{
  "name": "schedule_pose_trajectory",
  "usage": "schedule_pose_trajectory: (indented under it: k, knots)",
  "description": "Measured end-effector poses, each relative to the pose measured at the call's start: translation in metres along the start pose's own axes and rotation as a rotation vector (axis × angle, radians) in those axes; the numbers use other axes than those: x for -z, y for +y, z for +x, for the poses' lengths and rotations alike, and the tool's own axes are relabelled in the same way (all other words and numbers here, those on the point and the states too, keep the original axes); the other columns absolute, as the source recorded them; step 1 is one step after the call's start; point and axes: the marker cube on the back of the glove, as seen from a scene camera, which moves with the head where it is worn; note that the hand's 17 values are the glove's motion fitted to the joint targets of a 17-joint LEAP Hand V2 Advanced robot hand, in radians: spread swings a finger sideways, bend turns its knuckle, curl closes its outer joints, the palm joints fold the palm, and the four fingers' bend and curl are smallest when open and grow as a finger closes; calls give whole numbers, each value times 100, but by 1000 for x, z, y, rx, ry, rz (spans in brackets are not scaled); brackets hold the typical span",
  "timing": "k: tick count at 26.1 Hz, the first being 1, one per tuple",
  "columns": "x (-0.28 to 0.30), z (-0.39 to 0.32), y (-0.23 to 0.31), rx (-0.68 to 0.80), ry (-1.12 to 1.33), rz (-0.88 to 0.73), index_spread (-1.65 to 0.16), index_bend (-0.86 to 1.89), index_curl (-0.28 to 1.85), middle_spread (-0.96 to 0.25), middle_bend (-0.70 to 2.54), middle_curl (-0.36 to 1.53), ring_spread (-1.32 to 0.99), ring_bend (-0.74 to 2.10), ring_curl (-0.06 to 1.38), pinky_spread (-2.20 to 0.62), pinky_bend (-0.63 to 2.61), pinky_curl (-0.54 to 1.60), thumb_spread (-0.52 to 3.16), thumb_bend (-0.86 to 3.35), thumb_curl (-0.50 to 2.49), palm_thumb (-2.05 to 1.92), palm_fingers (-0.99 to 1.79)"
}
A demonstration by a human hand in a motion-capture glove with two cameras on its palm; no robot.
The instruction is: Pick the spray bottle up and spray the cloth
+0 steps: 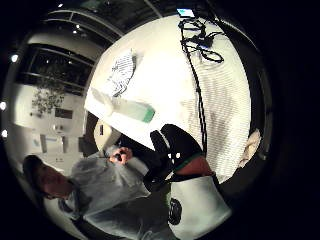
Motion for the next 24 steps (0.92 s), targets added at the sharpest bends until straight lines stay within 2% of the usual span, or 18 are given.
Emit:
schedule_pose_trajectory:
  k: [4,12,24]
  knots:
    - [2,7,19,209,-2,-163,-25,15,7,-1,20,8,3,22,6,15,43,14,56,23,11,44,18]
    - [-3,3,27,202,-20,-211,-34,15,12,-2,21,14,4,24,11,21,46,20,81,18,16,49,15]
    - [-5,13,32,209,-73,-220,-37,15,17,-2,21,21,4,25,16,23,47,25,94,9,21,54,12]
